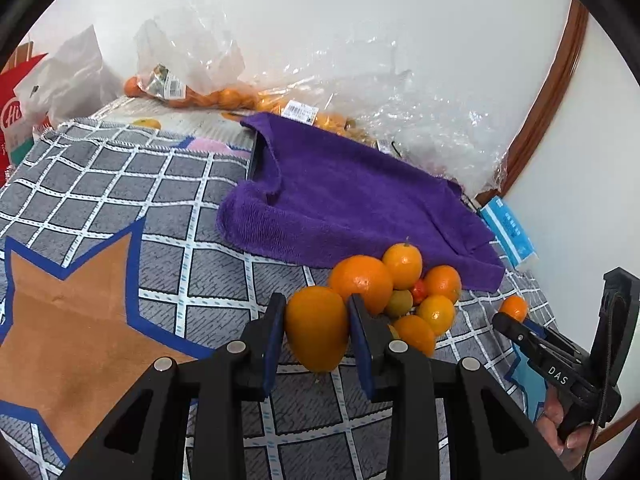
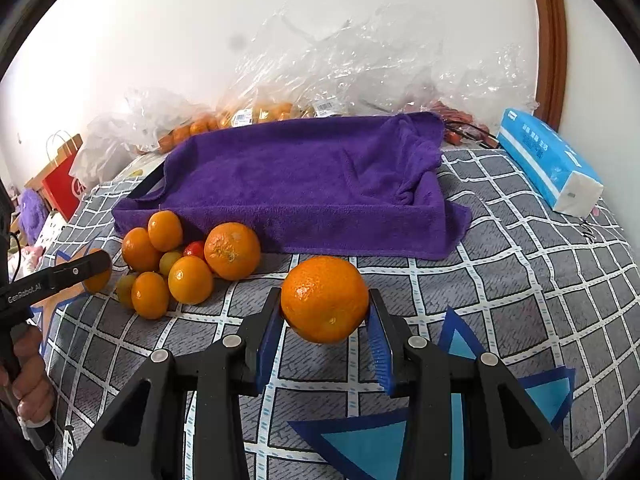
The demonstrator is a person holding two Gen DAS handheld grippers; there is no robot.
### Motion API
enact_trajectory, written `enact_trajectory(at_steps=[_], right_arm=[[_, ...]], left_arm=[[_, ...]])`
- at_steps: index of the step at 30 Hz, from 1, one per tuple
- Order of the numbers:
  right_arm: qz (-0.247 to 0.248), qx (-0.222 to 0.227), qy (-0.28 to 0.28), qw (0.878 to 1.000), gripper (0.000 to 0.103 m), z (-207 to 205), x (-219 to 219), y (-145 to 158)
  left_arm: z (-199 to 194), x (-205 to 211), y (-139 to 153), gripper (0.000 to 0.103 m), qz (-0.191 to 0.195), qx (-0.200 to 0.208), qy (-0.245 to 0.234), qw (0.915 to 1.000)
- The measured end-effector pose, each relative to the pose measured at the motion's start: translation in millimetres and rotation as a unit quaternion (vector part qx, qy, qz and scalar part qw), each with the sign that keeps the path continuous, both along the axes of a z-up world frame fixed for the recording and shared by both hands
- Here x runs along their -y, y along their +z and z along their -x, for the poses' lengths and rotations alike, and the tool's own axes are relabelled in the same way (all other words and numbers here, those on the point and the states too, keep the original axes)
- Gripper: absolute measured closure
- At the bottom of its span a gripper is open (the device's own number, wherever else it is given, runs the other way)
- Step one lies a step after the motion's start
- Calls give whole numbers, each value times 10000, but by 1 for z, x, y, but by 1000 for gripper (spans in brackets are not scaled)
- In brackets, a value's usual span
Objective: Organize fruits
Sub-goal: 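Lift both held oranges from the pile toward the purple towel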
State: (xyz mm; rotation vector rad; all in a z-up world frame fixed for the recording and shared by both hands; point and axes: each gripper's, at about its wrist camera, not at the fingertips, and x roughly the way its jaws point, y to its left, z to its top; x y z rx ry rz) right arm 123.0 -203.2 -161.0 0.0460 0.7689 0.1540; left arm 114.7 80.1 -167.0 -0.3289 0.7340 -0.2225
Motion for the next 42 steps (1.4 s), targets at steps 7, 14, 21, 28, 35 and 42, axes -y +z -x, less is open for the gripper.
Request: enact_trajectory(at_steps=[7,14,21,28,35,42], right_arm=[[17,-28,16,10000,63,-1,0,-1],[173,-7,141,9997,63,3,-7,1],[-6,45,89,9999,63,11,-6,21],[-79,278,125,9995,63,4,-13,44],[17,500,177,9986,63,-17,-20,67],[88,716,148,9973,63,-49,-19,85]], left_arm=[[6,3,7,73,-97,244,8,9997],[13,2,11,73,-264,103,95,9996],[13,3,36,73,-215,119,53,9997],[2,6,44,73,-86,156,54,9998],[-19,12,72,73,-162,161,149,9996],[-48,16,94,73,-168,339,327,9987]])
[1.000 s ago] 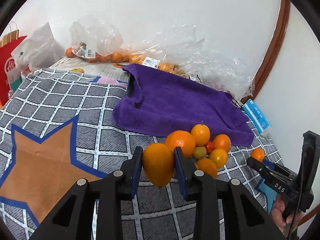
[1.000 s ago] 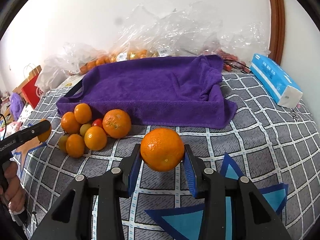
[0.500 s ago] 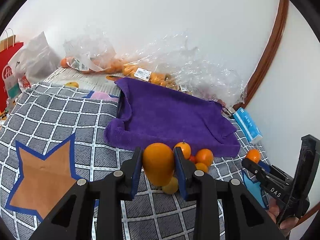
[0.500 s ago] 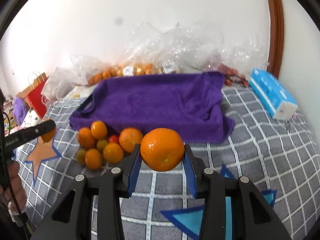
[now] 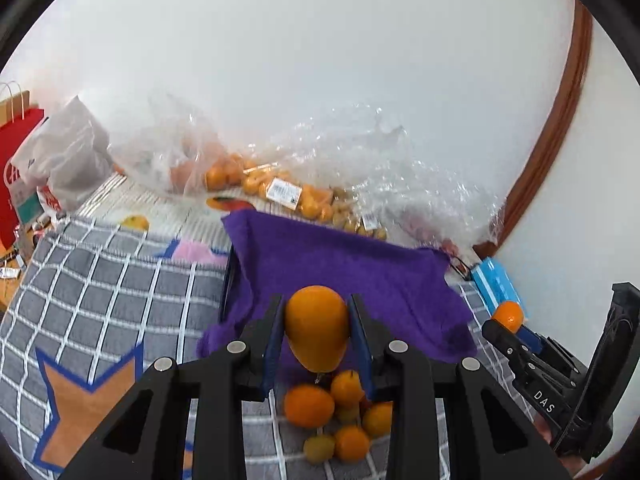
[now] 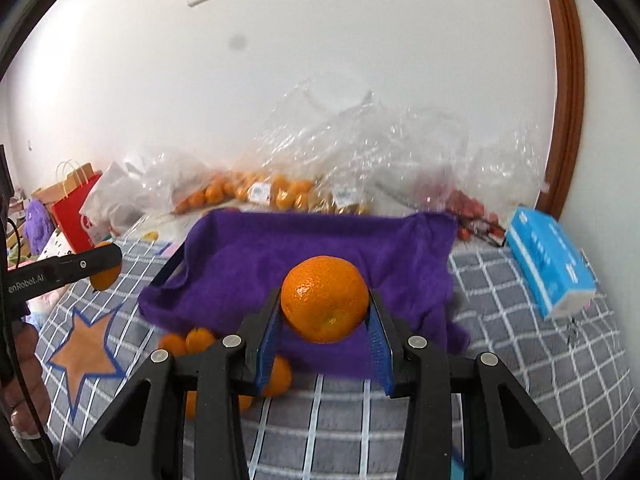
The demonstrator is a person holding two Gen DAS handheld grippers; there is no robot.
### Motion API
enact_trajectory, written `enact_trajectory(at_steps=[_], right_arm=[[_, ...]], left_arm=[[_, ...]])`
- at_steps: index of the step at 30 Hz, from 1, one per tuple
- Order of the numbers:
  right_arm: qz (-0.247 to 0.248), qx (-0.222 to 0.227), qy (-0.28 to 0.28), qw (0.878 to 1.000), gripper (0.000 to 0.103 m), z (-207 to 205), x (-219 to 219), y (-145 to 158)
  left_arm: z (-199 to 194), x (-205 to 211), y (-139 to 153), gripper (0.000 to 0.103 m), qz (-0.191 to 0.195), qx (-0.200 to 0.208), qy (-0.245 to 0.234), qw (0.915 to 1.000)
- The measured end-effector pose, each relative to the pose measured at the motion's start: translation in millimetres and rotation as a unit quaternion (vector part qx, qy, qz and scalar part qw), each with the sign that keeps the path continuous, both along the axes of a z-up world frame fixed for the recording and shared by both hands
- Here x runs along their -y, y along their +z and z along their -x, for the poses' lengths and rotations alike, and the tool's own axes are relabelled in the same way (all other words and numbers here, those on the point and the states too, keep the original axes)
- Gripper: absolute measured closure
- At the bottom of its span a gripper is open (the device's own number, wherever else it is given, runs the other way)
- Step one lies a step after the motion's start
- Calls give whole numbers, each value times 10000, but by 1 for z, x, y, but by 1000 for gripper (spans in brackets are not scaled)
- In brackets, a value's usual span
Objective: Organize fruits
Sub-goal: 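Lift both held oranges from the pile toward the purple towel, then carry both oranges over the purple towel and lower them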
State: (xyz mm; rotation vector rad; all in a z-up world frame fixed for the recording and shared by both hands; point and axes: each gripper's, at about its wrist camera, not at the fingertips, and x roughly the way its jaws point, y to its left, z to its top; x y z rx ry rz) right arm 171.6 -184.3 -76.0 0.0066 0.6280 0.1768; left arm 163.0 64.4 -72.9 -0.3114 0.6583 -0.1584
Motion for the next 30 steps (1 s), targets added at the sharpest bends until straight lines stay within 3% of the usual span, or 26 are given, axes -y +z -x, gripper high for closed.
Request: enact_trajectory(at_steps=[6,10,13,17,19,30], right_arm=[[-71,32,-87,9999,63,-38,3,6],[-123,49,-184,9997,63,-64,5,10],[-160,65,-219,9996,63,-77,7,5],[-178,-96,-190,9996,63,-87,15,-15],[-237,-99,-208,9995,63,-88,22,-21],[-289,-333,-502,9978,63,-102,41,-46]], left_arm=[[-31,7,2,73,-46,192,190,9996],[-59,11,-6,73,105,96,246,9996],[-74,19,-16,73,-17,147,183,9997],[-82,27,-37,73,-159,80,112,9998],[-83,28,-46,73,-36,14,124,9999],[-90,16,-58,73,153,125,297,9994]])
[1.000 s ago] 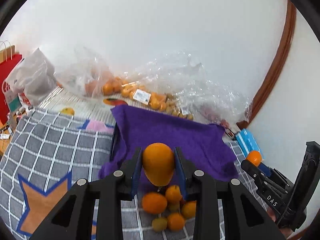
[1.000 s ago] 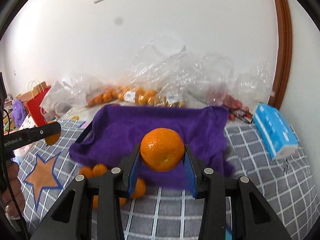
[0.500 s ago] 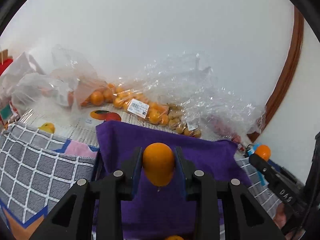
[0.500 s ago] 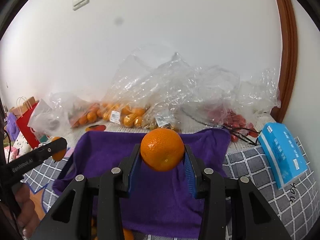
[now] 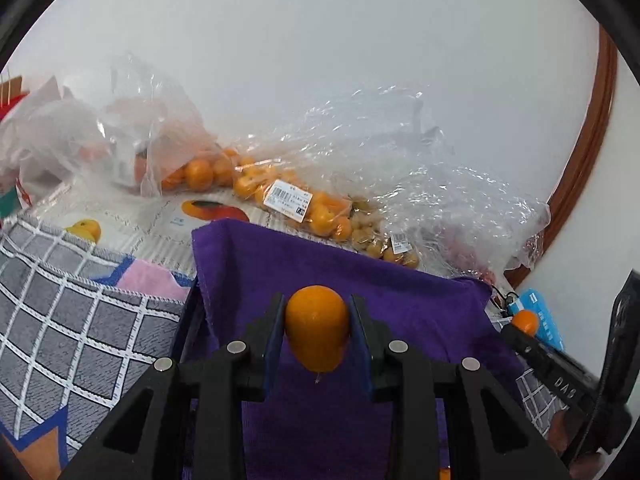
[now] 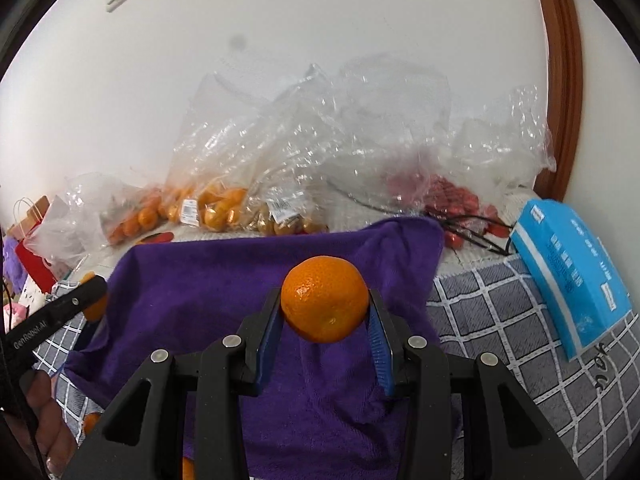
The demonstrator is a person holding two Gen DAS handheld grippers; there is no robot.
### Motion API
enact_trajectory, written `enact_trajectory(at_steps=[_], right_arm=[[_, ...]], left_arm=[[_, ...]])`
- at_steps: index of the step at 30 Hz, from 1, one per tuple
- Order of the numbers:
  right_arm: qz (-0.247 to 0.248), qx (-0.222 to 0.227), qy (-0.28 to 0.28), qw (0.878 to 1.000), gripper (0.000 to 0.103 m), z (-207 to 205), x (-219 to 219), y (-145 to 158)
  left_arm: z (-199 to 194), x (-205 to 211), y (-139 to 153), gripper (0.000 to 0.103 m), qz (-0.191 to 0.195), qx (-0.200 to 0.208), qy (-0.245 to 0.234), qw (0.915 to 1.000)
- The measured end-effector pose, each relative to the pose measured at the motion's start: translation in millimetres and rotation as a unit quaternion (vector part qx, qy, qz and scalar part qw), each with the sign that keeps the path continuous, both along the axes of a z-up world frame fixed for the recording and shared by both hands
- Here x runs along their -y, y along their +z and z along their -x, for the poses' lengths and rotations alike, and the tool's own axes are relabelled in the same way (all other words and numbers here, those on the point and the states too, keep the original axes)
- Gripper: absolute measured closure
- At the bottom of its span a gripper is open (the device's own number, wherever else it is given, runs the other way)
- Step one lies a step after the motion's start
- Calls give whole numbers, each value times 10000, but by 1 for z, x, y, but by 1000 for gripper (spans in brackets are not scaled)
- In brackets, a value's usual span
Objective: Organize fruits
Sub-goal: 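Carry both oranges over the purple towel and lower them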
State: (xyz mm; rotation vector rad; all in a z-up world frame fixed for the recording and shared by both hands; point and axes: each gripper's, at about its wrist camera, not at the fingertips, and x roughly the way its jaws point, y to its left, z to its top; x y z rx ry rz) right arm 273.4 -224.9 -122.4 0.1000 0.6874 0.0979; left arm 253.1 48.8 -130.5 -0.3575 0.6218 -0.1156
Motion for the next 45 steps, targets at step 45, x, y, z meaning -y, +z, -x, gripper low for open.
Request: enact_trajectory(at_steps=[45], right_arm=[[341,-293,86,9990,45,-6,-22,-36]], left_arm=[[-28,-1,-37,73,-77,-1168,-283,9927]])
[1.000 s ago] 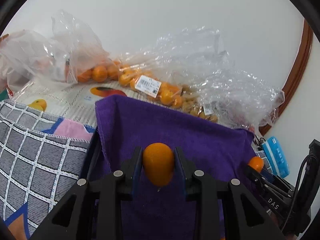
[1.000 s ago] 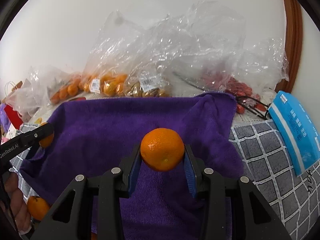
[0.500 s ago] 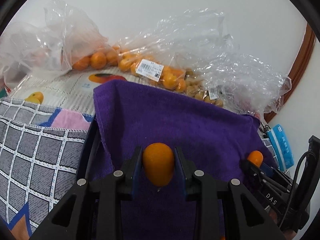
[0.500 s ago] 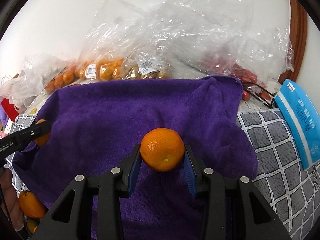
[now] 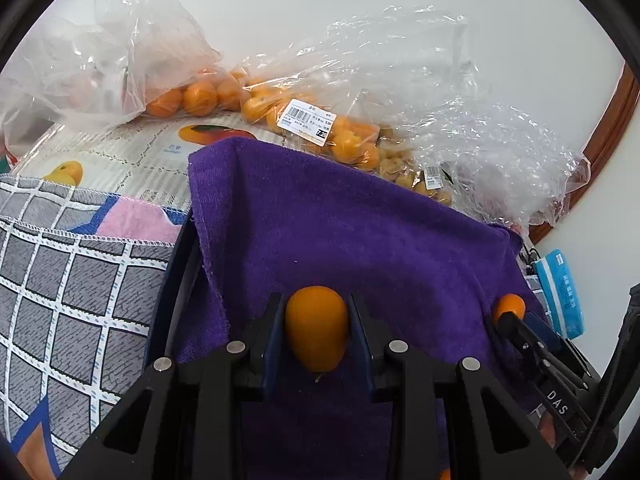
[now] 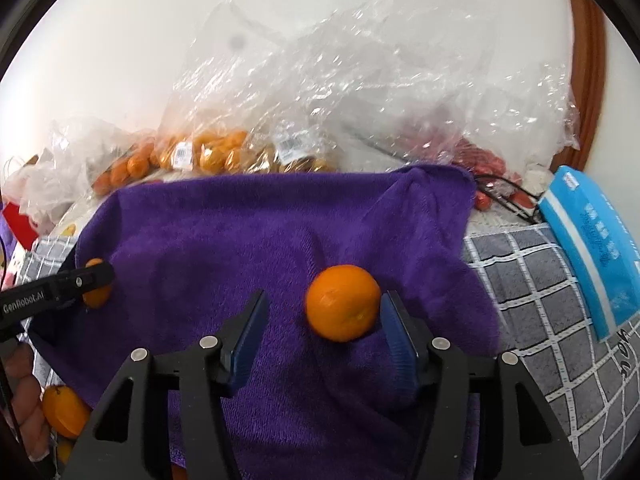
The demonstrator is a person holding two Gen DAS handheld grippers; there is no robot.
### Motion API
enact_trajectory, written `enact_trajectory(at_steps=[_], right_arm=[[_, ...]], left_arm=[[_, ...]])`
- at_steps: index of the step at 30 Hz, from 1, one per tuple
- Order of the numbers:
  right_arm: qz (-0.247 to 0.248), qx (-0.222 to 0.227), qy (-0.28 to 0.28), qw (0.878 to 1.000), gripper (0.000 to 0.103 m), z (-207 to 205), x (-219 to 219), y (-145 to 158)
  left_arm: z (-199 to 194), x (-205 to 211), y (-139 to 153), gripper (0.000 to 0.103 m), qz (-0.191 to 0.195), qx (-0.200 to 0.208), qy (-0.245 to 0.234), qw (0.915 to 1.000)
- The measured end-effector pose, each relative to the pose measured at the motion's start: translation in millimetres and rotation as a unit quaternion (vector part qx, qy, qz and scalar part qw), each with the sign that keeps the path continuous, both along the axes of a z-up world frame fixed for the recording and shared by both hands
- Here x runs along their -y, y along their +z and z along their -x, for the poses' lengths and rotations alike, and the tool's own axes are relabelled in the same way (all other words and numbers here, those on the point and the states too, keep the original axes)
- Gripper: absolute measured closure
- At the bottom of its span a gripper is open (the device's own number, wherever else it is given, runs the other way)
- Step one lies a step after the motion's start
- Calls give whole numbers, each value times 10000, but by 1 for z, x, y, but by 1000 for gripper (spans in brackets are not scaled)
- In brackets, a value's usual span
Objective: Organize fruits
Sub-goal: 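Carry both oranges over the purple towel and lower them, then open the right tool and the left tool to release oranges onto the towel, then withdraw both tools from the towel back toward the fruit pile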
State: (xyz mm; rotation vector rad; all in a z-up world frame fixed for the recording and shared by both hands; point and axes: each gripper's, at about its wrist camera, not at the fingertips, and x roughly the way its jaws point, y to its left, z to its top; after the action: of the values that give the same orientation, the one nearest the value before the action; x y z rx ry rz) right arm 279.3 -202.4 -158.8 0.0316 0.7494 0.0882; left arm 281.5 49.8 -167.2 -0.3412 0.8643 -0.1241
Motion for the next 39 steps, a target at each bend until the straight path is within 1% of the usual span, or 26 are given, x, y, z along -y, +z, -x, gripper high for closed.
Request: enact_trajectory(at_steps=[4,5,6,9,11,12,16,17,18,20,22,23,25,26,27,29,32,34,36,37,39], right_arm=[[-39,62,-45,10000,45,2,2,6],[-47,115,-77,9999,43,4,3,7],[-51,149,-87,9998,40,5,3,8],[30,274,-133,9995,39,8,3,12],[13,269,-130,9996,39,8,4,15],[-78,252,-119,9996,39,8,6,17],[-283,255,-161,9991,39,11,11,23],[-285,290,-178,9990,39,12,11,25],[-282,325,-198,9989,39,13,11,26],[-245,421,-301,9984,39,14,12,29],[-237,228,-312,9990,38,11,12,30],[-276,112,-282,9992,38,9,13,30],[-390,61,-260,9989,38,8,16,30],[-450,78,-276,9986,35,8,18,30],[-478,100,-299,9984,30,9,19,30],[-527,183,-338,9979,30,11,22,32],[-599,255,-205,9977,29,16,23,34],[-562,341,-197,9976,29,19,20,36],[-536,438,-200,9974,29,23,16,39],[-524,437,-187,9975,29,26,15,41],[-581,444,-193,9971,29,35,15,46]], left_arm=[[2,-1,2,72,23,4,5,10000],[2,-1,3,68,26,24,7,10000],[3,-1,4,60,30,38,6,10000],[7,-1,9,52,149,140,-59,9998],[10,0,13,48,134,261,-38,9996],[11,0,15,46,125,331,-37,9994],[15,1,22,44,157,427,-41,9990],[17,1,23,40,166,472,-24,9987],[18,1,26,32,168,533,0,9984],[21,1,30,26,189,643,4,9978],[23,0,34,25,181,738,47,9971],[25,0,36,22,150,781,97,9968],[31,-1,43,17,117,998,201,9947],[32,-1,44,13,108,1059,218,9941],[34,-2,46,12,86,1118,251,9934],[35,-2,49,12,31,1126,367,9930],[38,-5,50,12,111,1218,344,9919],[40,-5,49,13,85,1313,385,9906],[39,-4,48,14,22,1277,443,9908],[39,-4,47,14,34,1262,448,9910],[38,-5,44,17,124,1216,463,9914]])
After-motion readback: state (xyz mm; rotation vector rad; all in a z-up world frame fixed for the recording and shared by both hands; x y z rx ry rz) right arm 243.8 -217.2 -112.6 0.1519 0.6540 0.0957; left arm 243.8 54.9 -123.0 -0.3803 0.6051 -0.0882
